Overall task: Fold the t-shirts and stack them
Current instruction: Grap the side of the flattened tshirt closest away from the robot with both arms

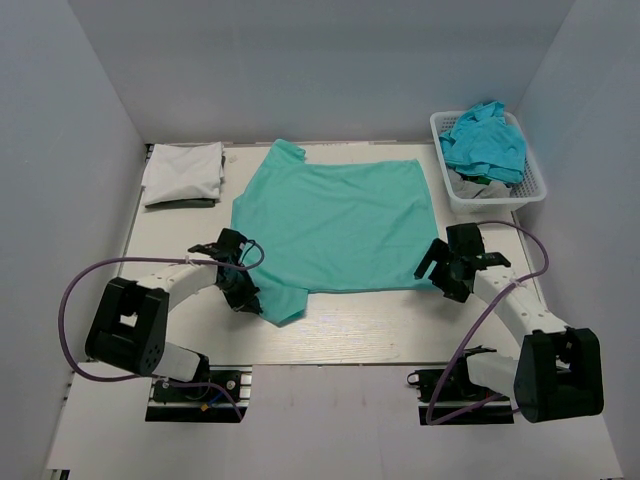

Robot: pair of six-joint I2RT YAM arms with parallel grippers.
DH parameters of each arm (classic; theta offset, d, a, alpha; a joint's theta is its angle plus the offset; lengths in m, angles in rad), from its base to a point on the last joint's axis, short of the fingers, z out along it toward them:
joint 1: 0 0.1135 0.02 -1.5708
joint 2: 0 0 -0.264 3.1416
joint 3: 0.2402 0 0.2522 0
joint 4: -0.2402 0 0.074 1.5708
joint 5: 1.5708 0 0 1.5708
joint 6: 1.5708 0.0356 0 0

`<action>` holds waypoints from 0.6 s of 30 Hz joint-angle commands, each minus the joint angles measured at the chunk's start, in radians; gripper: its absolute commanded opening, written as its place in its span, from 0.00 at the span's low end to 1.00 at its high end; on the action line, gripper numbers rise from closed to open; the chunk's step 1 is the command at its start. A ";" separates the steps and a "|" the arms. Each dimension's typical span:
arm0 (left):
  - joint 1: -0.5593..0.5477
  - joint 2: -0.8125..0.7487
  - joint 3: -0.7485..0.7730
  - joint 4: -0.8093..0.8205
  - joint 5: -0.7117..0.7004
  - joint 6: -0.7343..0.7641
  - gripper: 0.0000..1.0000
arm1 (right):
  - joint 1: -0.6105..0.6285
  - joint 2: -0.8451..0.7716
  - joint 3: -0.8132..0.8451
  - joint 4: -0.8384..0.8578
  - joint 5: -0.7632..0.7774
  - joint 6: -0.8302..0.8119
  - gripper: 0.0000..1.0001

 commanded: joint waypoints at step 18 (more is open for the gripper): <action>-0.002 -0.044 0.149 -0.105 0.033 0.051 0.00 | -0.035 0.156 -0.010 0.148 0.027 -0.004 0.81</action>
